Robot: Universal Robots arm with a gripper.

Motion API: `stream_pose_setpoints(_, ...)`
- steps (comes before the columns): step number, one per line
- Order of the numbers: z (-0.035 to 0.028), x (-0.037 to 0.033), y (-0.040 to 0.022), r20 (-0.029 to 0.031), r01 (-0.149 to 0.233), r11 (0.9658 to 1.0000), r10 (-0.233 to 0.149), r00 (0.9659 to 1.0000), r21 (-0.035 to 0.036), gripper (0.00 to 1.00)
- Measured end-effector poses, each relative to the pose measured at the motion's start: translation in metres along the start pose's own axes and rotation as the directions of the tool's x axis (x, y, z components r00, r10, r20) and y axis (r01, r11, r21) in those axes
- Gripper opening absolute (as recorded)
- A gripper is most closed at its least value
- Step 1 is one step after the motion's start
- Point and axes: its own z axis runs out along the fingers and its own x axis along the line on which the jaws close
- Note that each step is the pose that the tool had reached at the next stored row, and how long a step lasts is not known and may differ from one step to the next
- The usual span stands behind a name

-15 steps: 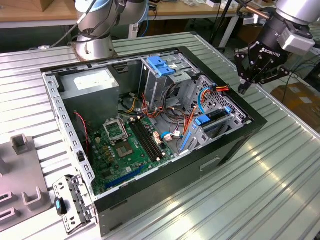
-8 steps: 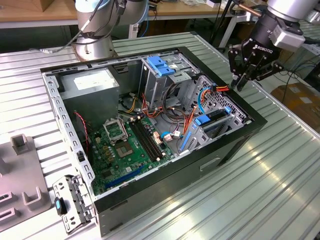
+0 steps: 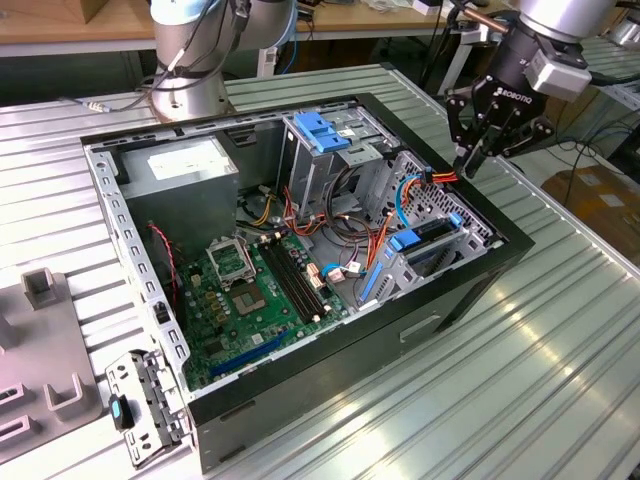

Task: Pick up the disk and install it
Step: 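Insert the first disk wire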

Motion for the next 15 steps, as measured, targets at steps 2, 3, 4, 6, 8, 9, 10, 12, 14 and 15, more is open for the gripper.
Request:
stream_pose_setpoints(2,0.0004,-0.0002,-0.0001,-0.0149,0.000,1.0000,0.000,0.9999,0.0020,0.25)
stream_pose_setpoints(3,0.0005,-0.0002,-0.0002,-0.0186,0.000,1.0000,0.000,0.9998,0.0029,0.25)
stream_pose_setpoints(4,0.0005,-0.0001,-0.0002,-0.0192,0.000,1.0000,0.000,0.9998,0.0028,0.25)
stream_pose_setpoints(6,0.0004,-0.0002,-0.0002,-0.0194,0.000,1.0000,0.000,0.9998,0.0028,0.25)
stream_pose_setpoints(8,0.0004,-0.0002,-0.0001,-0.0194,0.000,1.0000,0.000,0.9998,0.0028,0.25)
stream_pose_setpoints(9,0.0004,-0.0002,-0.0002,-0.0194,0.000,1.0000,0.000,0.9998,0.0028,0.25)
stream_pose_setpoints(10,0.0004,-0.0002,-0.0002,-0.0194,0.000,1.0000,0.000,0.9998,0.0029,0.25)
stream_pose_setpoints(12,0.0004,-0.0002,-0.0002,-0.0195,0.000,1.0000,0.000,0.9998,0.0029,0.25)
stream_pose_setpoints(14,0.0004,-0.0002,-0.0002,-0.0197,0.000,1.0000,0.000,0.9998,0.0030,0.25)
stream_pose_setpoints(15,0.0004,-0.0002,-0.0002,-0.0200,0.000,1.0000,0.000,0.9998,0.0034,0.25)
